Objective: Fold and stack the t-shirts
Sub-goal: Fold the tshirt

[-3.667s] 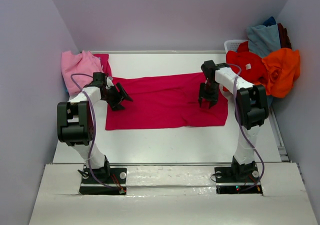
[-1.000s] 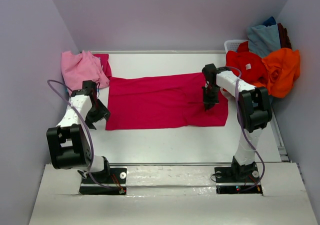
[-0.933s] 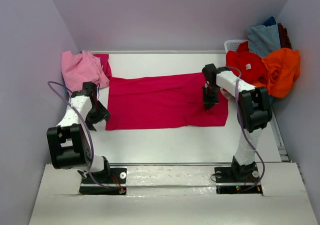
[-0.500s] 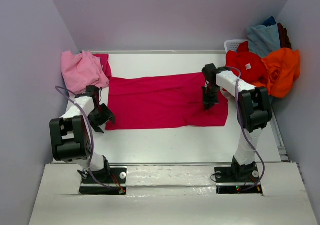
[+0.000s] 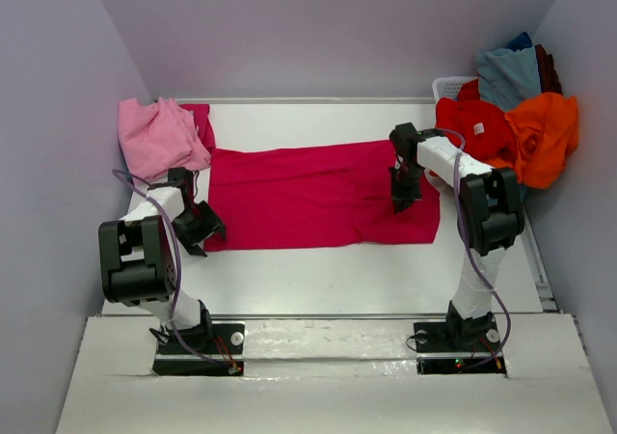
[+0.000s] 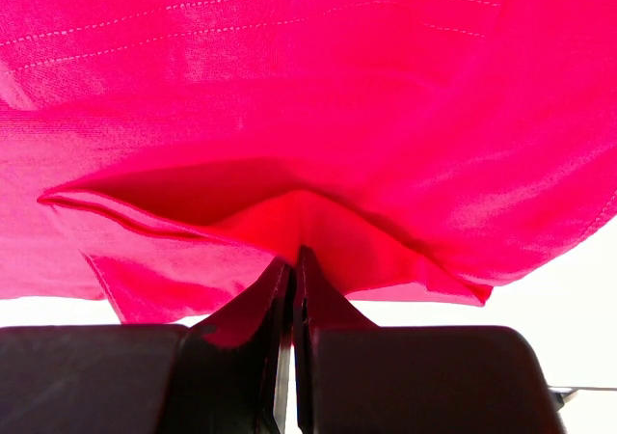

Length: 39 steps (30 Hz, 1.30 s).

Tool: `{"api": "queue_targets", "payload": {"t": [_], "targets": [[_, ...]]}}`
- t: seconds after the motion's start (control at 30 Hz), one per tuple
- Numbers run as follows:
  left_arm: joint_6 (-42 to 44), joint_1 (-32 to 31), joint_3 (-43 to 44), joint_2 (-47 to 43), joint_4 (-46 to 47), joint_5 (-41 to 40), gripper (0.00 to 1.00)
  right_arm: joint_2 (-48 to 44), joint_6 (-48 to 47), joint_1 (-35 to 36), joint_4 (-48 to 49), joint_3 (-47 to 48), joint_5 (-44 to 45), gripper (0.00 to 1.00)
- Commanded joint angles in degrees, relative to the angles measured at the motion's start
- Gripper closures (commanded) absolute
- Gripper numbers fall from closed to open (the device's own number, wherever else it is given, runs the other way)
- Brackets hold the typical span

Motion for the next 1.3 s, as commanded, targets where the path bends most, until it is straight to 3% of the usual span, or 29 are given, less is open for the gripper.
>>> {"api": "queue_targets", "payload": {"t": [0.0, 0.33, 0.57, 0.9, 1.27], "targets": [[-0.74, 0.79, -1.92, -0.22, 0.76, 1.82, 0.28, -2.01, -0.52, -0.11, 0.71, 0.73, 0.02, 0.93], [-1.79, 0.79, -2.27, -1.80, 0.23, 2.18, 0.42, -2.10, -0.43, -0.11, 1.06, 0.03, 0.20, 0.93], [-2.06, 0.79, -2.10, -2.42, -0.38, 2.09, 0.72, -2.01, -0.43, -0.11, 0.97, 0.11, 0.37, 0.93], [-1.71, 0.79, -0.52, -2.94, -0.91, 1.65, 0.94, -2.45, -0.26, -0.11, 0.62, 0.03, 0.55, 0.93], [-0.30, 0.79, 2.56, -4.79, -1.08, 0.86, 0.94, -5.52, 1.23, -0.11, -0.43, 0.90, 1.78, 0.93]]}}
